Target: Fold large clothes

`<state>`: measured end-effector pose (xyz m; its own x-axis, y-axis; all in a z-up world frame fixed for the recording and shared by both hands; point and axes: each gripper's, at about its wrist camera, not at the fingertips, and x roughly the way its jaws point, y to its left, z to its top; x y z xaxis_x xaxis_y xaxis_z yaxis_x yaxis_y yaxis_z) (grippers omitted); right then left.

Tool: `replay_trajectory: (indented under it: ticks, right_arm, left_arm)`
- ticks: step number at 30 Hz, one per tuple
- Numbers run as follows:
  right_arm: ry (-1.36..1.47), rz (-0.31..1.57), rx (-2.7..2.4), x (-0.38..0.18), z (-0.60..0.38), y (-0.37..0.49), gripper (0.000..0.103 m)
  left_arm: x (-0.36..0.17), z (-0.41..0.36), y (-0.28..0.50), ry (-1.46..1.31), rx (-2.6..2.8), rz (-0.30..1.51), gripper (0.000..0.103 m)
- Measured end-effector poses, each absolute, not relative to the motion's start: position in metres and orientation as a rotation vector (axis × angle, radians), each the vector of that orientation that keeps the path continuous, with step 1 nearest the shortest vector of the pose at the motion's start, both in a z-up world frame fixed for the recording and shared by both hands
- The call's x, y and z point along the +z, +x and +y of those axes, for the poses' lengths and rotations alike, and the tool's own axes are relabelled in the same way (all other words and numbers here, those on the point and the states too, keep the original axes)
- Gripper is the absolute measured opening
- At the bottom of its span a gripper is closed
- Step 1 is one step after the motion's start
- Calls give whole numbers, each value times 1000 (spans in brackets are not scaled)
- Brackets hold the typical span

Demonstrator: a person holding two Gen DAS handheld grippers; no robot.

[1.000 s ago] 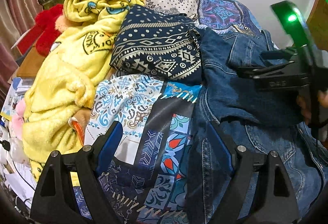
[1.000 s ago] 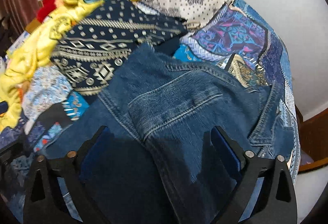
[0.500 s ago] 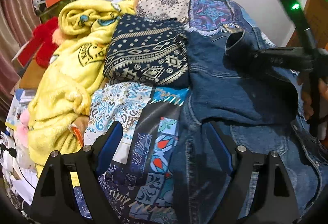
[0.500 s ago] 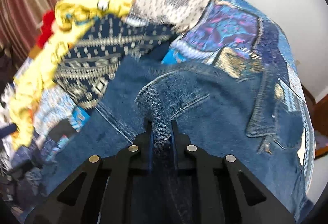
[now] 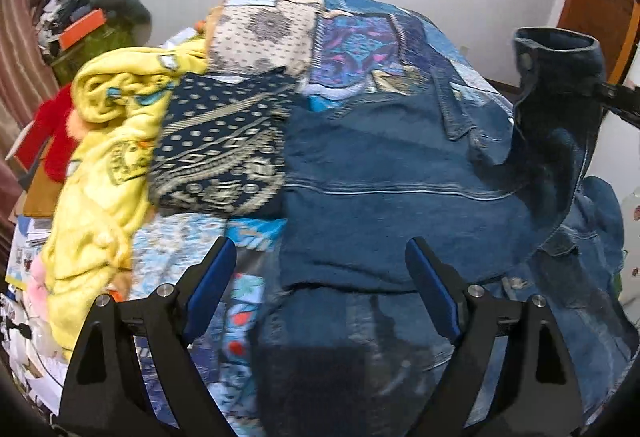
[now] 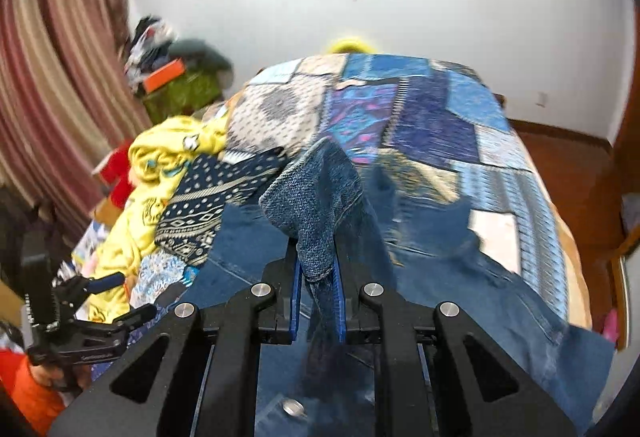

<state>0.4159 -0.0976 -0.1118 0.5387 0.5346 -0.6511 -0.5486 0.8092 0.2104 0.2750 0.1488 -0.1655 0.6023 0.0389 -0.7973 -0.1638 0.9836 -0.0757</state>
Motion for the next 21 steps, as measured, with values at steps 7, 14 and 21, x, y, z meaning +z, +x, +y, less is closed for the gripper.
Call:
replay_trajectory:
  ticks: [7,14,21]
  right_arm:
    - [106,811,575,-134,-163,420,12]
    - [147,929,548,-181,-201,416,12]
    - [180,1047,528,-224,-222,416,12]
  left_arm:
    - [-184,108,302,-117,51,982,89]
    - [-238,92,322,-93,81,1125,89]
    - [-246,90,315,-88,99,1113,93]
